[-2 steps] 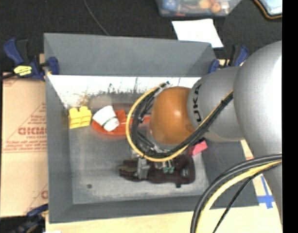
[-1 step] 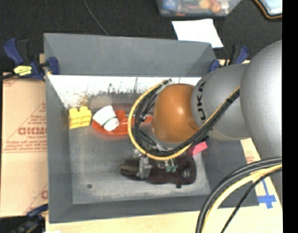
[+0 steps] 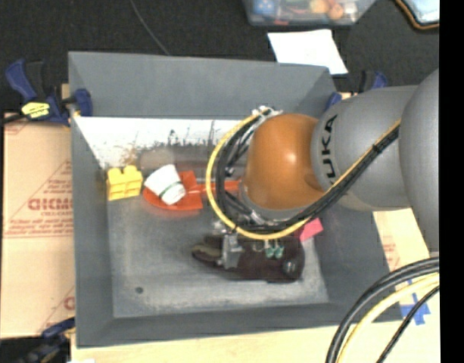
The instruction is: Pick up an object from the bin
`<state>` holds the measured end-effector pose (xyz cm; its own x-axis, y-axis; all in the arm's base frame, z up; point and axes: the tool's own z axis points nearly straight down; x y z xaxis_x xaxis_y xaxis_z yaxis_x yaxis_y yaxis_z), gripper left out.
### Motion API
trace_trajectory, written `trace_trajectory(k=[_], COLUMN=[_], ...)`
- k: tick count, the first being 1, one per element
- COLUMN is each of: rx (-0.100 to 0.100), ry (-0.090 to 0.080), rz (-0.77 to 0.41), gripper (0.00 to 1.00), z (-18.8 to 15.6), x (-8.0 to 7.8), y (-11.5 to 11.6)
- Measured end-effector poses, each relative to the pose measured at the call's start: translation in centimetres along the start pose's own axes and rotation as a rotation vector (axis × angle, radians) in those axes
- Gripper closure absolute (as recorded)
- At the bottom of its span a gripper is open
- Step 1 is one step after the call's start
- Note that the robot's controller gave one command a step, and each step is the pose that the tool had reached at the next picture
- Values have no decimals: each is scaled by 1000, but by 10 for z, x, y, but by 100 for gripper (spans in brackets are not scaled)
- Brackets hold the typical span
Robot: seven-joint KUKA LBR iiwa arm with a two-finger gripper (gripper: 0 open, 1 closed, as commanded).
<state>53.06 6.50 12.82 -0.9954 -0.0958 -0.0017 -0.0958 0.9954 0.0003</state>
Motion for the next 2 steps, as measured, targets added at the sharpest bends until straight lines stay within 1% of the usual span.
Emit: trace_trajectory(k=[1,2], rx=[0,1], ry=[-4,-6], rz=[3,5], gripper=[100,100], z=[-29,-44], x=[-1,-1], y=[-1,-1])
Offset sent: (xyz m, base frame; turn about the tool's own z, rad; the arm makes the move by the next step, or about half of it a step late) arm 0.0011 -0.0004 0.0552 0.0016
